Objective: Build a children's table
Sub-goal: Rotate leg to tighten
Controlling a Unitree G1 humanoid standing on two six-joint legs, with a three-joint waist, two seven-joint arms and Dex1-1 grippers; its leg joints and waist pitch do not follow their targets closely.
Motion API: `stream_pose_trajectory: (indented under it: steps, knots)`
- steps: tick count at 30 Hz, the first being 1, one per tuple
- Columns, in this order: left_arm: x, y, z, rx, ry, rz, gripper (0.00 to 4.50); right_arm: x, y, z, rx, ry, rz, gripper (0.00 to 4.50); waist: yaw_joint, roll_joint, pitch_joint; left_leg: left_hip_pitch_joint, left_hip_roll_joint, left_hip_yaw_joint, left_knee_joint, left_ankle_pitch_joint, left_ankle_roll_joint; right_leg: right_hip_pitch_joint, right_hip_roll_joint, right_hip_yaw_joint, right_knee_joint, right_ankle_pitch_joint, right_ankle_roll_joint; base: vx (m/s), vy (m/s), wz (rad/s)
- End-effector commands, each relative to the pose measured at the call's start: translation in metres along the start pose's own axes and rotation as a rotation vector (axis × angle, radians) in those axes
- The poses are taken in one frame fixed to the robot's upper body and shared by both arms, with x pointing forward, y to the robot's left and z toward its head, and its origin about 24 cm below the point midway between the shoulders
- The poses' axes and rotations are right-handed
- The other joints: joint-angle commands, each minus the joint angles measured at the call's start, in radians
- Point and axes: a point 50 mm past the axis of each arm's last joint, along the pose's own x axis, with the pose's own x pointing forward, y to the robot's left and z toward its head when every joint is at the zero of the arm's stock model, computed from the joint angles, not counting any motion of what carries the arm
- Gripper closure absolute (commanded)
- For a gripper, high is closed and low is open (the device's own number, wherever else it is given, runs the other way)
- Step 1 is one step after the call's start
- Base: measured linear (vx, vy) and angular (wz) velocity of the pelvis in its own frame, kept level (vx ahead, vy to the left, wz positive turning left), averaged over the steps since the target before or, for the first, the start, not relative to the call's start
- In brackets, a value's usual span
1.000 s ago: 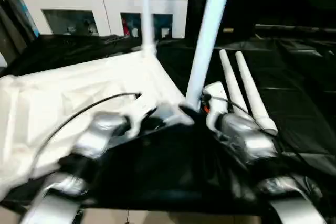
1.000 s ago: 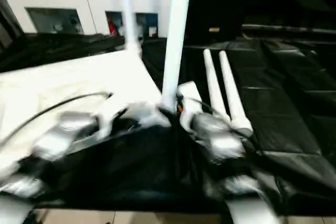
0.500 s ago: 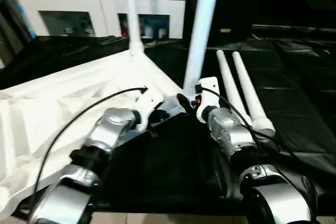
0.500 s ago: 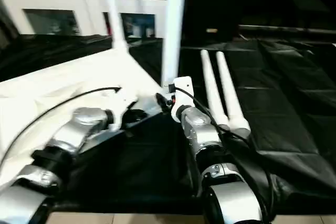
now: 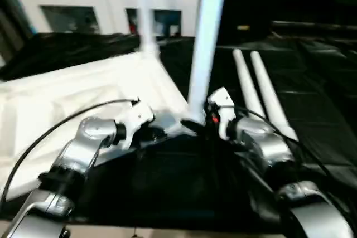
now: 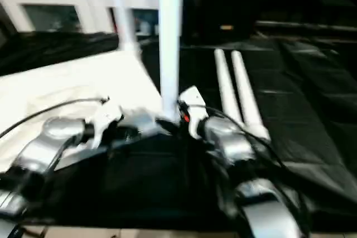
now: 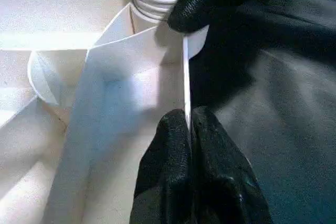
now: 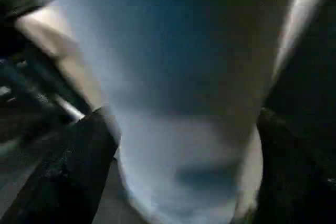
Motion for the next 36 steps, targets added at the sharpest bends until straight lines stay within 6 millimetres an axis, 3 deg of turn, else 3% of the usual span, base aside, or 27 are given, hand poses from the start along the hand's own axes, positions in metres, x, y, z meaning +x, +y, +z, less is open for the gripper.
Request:
stream_pose_trajectory:
  steps: [1, 6, 13, 19, 21, 22, 25, 28, 30, 32, 33, 36]
  knots:
    - [0.003, -0.005, 0.006, 0.012, -0.027, -0.056, 4.50, -0.001, 0.003, 0.004, -0.018, -0.002, 0.042, 0.51, 0.002, 0.002, -0.063, 0.011, 0.038, -0.002, -0.054, -0.019, 0.099, 0.062, -0.066, 0.044, -0.045, 0.171, -0.281, 0.000, 0.000, 0.00]
    - [-0.003, -0.007, 0.003, 0.009, -0.021, -0.074, 4.50, -0.004, 0.004, 0.003, -0.033, 0.027, 0.088, 0.97, 0.001, 0.000, -0.060, 0.011, 0.037, -0.003, -0.062, -0.070, 0.051, 0.063, -0.070, 0.047, -0.053, 0.078, -0.263, 0.000, 0.000, 0.00]
    - [-0.005, -0.007, 0.002, 0.005, -0.017, -0.071, 4.50, -0.005, 0.006, 0.000, -0.036, 0.044, 0.108, 1.59, 0.003, -0.004, -0.067, 0.008, 0.031, -0.002, -0.052, 0.007, 0.078, 0.065, -0.066, 0.047, -0.042, 0.190, -0.268, 0.000, 0.000, 0.00]
    - [-0.004, -0.007, 0.001, -0.014, -0.022, -0.051, 4.50, -0.002, 0.007, -0.004, -0.005, 0.038, 0.086, 1.69, 0.003, -0.005, -0.065, 0.009, 0.033, -0.002, -0.054, -0.014, 0.075, 0.064, -0.067, 0.046, -0.046, 0.142, -0.267, 0.000, 0.000, 0.00]
    - [-0.001, -0.003, 0.000, -0.035, -0.016, 0.001, 4.50, 0.001, 0.003, -0.009, 0.034, 0.039, -0.002, 1.70, 0.001, -0.005, -0.065, 0.009, 0.033, -0.001, -0.054, -0.014, 0.071, 0.062, -0.068, 0.048, -0.044, 0.141, -0.268, 0.000, 0.000, 0.00]
    - [0.006, 0.004, -0.001, -0.065, -0.007, 0.088, 4.50, 0.007, -0.004, -0.016, 0.100, 0.045, -0.155, 1.71, -0.001, -0.005, -0.063, 0.010, 0.032, -0.003, -0.057, -0.019, 0.061, 0.063, -0.069, 0.049, -0.048, 0.122, -0.265, 0.000, 0.000, 0.00]
    - [0.021, 0.017, 0.001, -0.103, 0.027, 0.261, 4.50, 0.016, -0.011, -0.027, 0.199, 0.079, -0.418, 1.71, -0.009, -0.005, -0.056, 0.019, 0.030, -0.003, -0.067, -0.096, -0.005, 0.061, -0.072, 0.053, -0.063, -0.023, -0.245, 0.000, 0.000, 0.00]
    - [0.030, 0.022, 0.005, -0.132, 0.043, 0.334, 4.50, 0.020, -0.012, -0.032, 0.244, 0.096, -0.524, 1.71, -0.006, -0.004, -0.049, 0.022, 0.030, -0.003, -0.074, -0.157, -0.028, 0.055, -0.073, 0.056, -0.077, -0.129, -0.205, 0.000, 0.000, 0.00]
    - [0.046, 0.027, 0.014, -0.167, 0.052, 0.402, 4.50, 0.031, -0.009, -0.032, 0.283, 0.102, -0.618, 1.71, -0.004, 0.002, -0.048, 0.028, 0.030, -0.004, -0.078, -0.194, -0.039, 0.051, -0.075, 0.057, -0.085, -0.190, -0.187, 0.000, 0.000, 0.00]
    - [0.052, 0.028, 0.018, -0.170, 0.054, 0.424, 4.50, 0.037, -0.006, -0.030, 0.294, 0.099, -0.635, 1.71, 0.000, 0.000, -0.046, 0.033, 0.031, -0.006, -0.083, -0.241, -0.048, 0.051, -0.077, 0.057, -0.092, -0.246, -0.170, 0.000, 0.000, 0.00]
    - [0.056, 0.027, 0.020, -0.168, 0.058, 0.431, 4.50, 0.042, -0.003, -0.028, 0.295, 0.094, -0.642, 1.71, 0.001, 0.003, -0.047, 0.032, 0.032, -0.008, -0.084, -0.242, -0.049, 0.052, -0.077, 0.057, -0.091, -0.242, -0.167, 0.000, 0.000, 0.00]
    - [0.060, 0.027, 0.023, -0.153, 0.059, 0.425, 4.50, 0.051, 0.002, -0.023, 0.298, 0.071, -0.627, 1.71, 0.001, -0.001, -0.055, 0.022, 0.030, -0.009, -0.080, -0.171, -0.035, 0.060, -0.075, 0.055, -0.079, -0.115, -0.171, 0.000, 0.000, 0.00]
